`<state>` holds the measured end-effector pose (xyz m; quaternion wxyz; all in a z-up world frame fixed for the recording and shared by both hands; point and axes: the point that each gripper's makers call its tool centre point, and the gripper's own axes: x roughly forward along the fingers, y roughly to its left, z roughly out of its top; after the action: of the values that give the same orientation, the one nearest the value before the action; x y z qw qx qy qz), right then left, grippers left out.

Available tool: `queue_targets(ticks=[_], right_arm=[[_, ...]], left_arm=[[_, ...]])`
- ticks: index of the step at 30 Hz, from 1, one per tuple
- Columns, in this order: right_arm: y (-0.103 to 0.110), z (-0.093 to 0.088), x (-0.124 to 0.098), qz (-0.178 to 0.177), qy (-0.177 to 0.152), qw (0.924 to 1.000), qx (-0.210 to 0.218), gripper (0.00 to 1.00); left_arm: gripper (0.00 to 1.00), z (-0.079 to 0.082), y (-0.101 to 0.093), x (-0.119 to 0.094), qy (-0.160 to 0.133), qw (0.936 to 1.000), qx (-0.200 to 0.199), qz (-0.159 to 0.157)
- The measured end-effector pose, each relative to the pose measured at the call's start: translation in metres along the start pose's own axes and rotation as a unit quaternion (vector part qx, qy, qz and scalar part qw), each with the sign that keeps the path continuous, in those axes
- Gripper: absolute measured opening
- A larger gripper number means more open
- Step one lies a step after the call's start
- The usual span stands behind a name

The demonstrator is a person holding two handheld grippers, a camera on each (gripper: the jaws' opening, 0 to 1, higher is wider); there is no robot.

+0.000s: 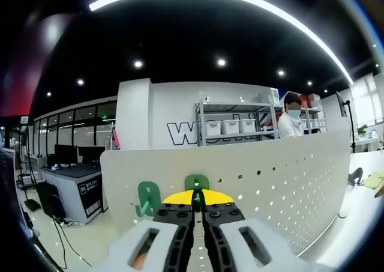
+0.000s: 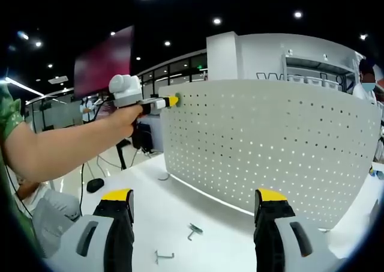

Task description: Insert the hook assembly into the mounting plate slot until the hook locks in place.

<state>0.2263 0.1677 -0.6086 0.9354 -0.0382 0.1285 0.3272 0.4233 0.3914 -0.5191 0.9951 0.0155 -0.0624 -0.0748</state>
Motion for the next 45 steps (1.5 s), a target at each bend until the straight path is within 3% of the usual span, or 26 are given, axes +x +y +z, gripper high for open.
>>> queue_targets(ticks=[22, 35, 45], right_arm=[[-0.0015, -0.0026, 0.0002, 0.001, 0.007, 1.0, -0.001, 0.84], [-0.0014, -0.0048, -0.0002, 0.002, 0.008, 1.0, 0.003, 0.83], [-0.0014, -0.005, 0.0003, 0.004, 0.007, 1.0, 0.003, 0.83]], left_arm=[[0.04, -0.0014, -0.001, 0.0034, -0.002, 0.9999, 0.013, 0.01], [0.04, -0.002, -0.0015, 0.0044, -0.002, 0.9987, 0.048, 0.018], [0.05, -0.0032, -0.001, 0.0086, 0.0, 0.9986, 0.045, 0.027]])
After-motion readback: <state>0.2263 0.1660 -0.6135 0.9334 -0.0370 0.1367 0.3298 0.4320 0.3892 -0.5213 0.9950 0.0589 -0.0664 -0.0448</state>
